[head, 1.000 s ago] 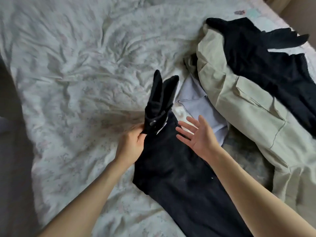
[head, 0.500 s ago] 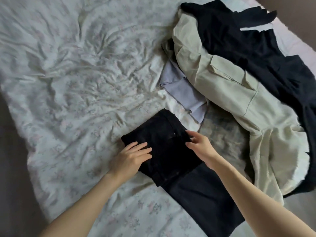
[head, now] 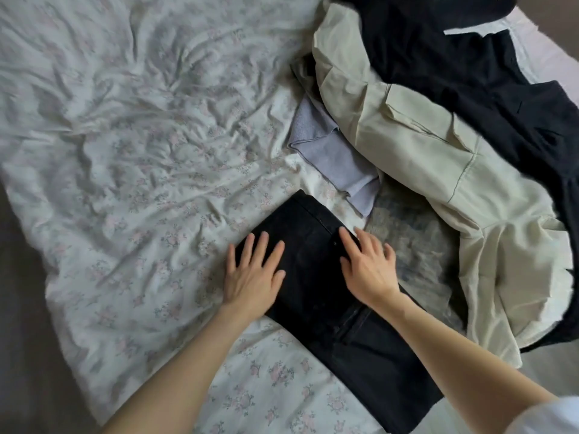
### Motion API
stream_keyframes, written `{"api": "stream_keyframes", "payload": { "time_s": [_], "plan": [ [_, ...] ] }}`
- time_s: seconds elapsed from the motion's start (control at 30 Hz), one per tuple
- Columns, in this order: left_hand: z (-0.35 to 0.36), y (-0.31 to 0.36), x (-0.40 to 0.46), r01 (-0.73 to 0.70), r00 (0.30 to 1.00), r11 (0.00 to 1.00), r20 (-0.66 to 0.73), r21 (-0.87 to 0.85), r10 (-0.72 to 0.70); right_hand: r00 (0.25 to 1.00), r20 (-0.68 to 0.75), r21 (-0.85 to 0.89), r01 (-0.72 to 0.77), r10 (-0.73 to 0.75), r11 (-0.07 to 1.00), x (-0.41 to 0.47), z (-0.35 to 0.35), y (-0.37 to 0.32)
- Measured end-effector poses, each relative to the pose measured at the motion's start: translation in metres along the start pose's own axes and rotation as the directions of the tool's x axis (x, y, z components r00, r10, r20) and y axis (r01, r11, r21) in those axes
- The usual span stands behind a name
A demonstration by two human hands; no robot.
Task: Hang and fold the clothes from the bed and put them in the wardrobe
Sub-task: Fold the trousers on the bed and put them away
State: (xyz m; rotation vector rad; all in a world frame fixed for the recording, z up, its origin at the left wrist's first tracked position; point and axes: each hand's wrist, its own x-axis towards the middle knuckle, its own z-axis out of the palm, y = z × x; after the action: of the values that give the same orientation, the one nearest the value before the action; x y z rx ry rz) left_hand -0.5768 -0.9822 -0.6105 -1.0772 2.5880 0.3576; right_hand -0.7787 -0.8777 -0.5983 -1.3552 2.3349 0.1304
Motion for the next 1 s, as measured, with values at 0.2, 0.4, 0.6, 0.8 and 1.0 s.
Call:
{"api": "stream_keyframes", "payload": {
  "time_s": [0.2,0.4,0.6,0.8,1.0],
  "plan": [
    [-0.003,-0.01,0.028,0.273,0.944,0.961,0.205,-0.049,-0.257,0.989,0.144,-0.117,-0.025,0.041,0.993,-0.036,0.036,-0.007],
    [-0.03,-0.038,0.066,0.448,0.868,0.78,0.42,-0.437,-0.264,0.994,0.1,-0.094,-0.032,0.041,0.995,-0.047,0.033,-0.002],
    [-0.052,-0.031,0.053,0.449,0.877,0.542,0.465,-0.71,-0.117,0.991,-0.051,0.163,-0.111,0.121,0.98,-0.033,0.007,-0.007],
    [-0.088,0.0,0.03,0.201,0.978,0.713,0.182,-0.671,-0.104,0.969,0.098,0.662,-0.235,0.228,0.711,-0.037,-0.035,-0.037],
    [-0.152,0.014,0.019,0.056,0.997,0.795,-0.009,-0.604,-0.077,0.94,0.178,0.873,-0.288,0.292,0.394,-0.029,-0.102,-0.056]
  ]
}}
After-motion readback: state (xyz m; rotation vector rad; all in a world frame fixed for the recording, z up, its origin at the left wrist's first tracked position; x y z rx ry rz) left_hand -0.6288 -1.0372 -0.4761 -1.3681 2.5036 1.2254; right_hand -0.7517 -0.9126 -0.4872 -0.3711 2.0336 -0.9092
